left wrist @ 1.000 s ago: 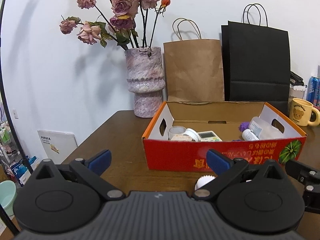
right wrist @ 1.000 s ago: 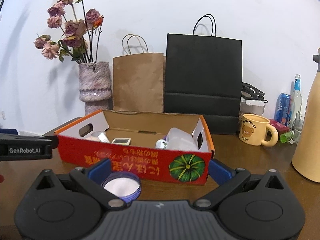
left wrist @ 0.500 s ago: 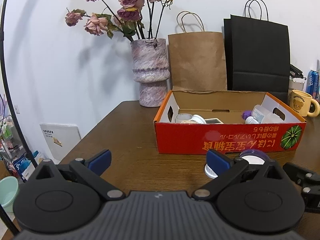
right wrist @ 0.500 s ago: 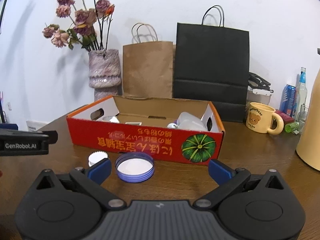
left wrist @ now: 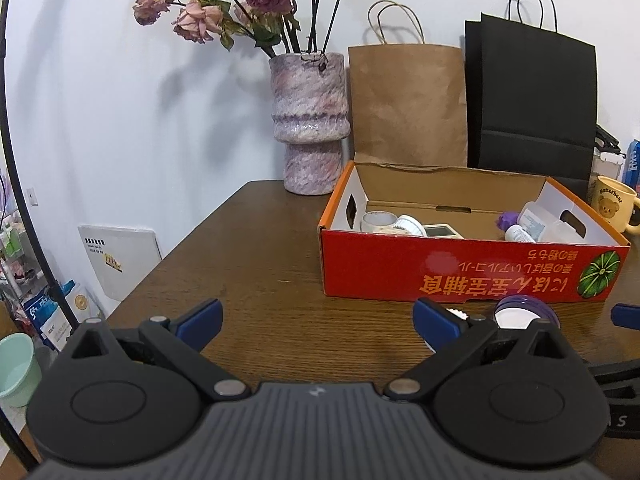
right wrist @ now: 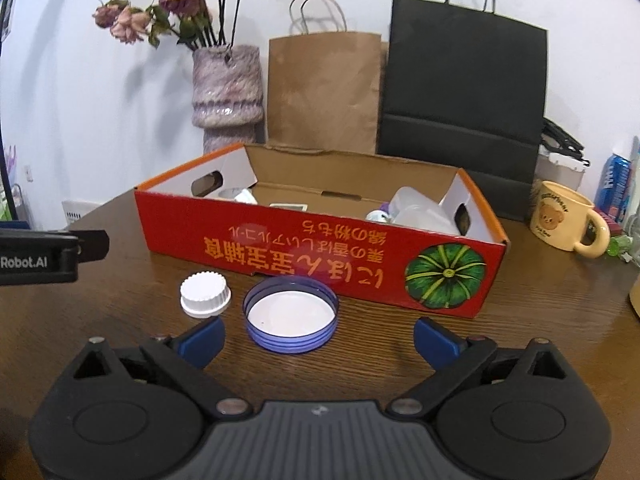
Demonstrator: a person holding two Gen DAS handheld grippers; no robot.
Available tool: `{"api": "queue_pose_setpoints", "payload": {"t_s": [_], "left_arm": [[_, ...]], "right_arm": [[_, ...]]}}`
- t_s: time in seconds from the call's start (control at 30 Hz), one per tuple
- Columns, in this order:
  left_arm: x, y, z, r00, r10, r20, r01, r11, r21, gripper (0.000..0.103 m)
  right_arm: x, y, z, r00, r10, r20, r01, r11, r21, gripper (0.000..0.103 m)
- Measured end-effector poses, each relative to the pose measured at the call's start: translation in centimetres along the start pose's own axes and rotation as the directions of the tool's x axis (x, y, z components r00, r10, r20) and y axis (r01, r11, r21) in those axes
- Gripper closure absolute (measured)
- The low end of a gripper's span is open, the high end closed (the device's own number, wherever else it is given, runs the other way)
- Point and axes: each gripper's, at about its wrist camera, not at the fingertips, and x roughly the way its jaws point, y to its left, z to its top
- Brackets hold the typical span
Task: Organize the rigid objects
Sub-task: 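Grasp the blue-rimmed white lid with the right tool while the left tool grasps the white ridged cap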
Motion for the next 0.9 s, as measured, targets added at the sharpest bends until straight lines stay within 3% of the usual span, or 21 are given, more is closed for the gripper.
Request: {"api": "queue_pose_setpoints", "payload": {"t_s": [0.23, 0.43, 0.57, 0.9], "left_arm": [[0.9, 0.3, 0.3, 1.000, 0.007, -0.005, -0.007, 1.000, -0.011, 0.000], [1.9, 0.8, 0.6, 1.000, 0.012, -0.019, -0.013, 1.000, -0.023, 0.000], [2.2, 0.9, 0.7, 1.000, 0.013, -0.021, -0.013, 1.000, -0.024, 0.000], [2.4, 0.5, 0.6, 1.000, -0.001, -0.024, 0.001, 1.000, -0.011, 0.000]], "right_arm": [[2.4, 0.3, 0.8, 0.999, 0.008, -0.031, -0.008, 1.000, -0.004, 0.004], [4.3, 0.5, 1.4, 0.997, 0.027, -0.070, -0.027, 1.000, 0.004, 0.020], [5.1, 0.6, 1.8, 0.996, 0.049, -0.079, -0.048, 0.999, 0.015, 0.037], [3.9, -0.2, 1.7, 0.998, 0.065, -0.026, -0.064, 0.997, 0.033, 0.038]]}}
